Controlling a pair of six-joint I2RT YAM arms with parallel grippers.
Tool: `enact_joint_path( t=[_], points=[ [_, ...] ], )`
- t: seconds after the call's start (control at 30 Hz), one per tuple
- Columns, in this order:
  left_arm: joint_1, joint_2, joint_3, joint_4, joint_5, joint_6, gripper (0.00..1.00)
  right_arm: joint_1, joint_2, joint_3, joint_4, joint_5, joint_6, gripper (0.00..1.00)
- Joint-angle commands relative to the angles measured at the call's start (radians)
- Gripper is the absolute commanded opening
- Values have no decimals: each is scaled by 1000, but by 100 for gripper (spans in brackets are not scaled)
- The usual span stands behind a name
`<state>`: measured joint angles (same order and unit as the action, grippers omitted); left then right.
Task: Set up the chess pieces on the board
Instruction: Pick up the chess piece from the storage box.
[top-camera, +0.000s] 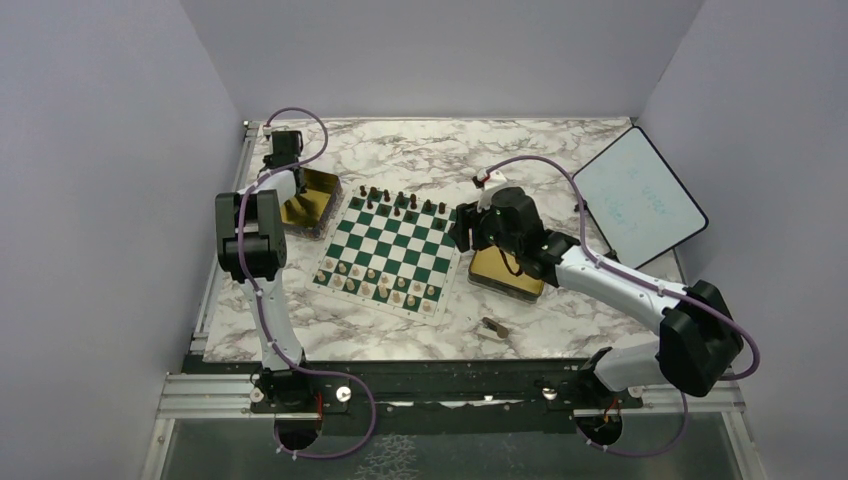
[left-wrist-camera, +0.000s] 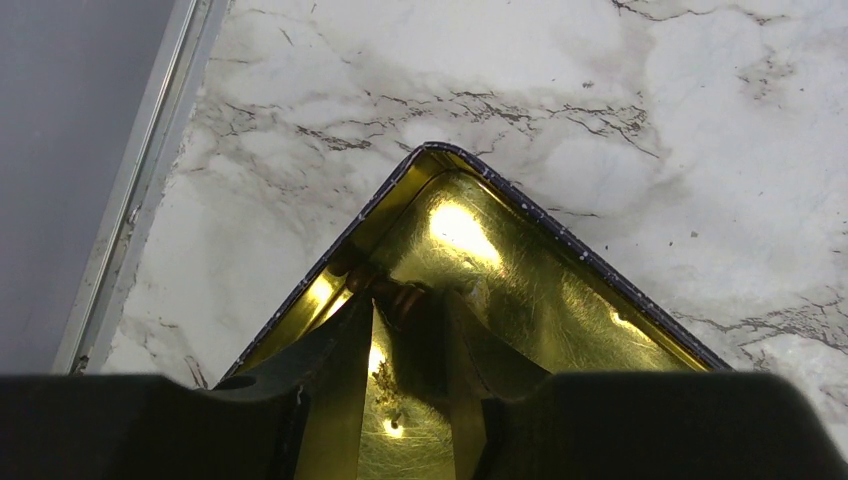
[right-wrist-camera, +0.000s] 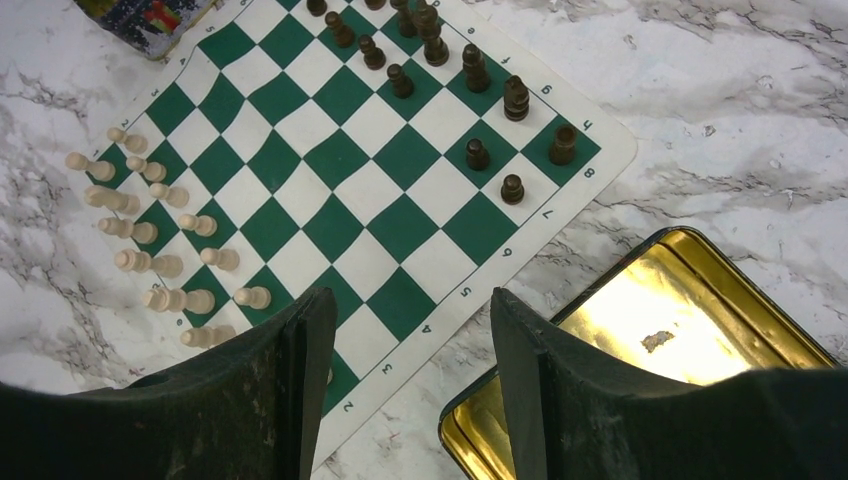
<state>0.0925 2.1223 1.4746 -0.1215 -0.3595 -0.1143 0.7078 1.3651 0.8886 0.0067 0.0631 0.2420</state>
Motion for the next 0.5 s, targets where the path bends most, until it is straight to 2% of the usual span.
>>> enact_joint_path(
  t=[0.0,0.47],
  points=[
    [10,38,44,3,17,21,33,7,14,14,30,27,-15,63],
    [10,18,27,-14,156,80,25,7,23,20,30,21,-20,63]
  ],
)
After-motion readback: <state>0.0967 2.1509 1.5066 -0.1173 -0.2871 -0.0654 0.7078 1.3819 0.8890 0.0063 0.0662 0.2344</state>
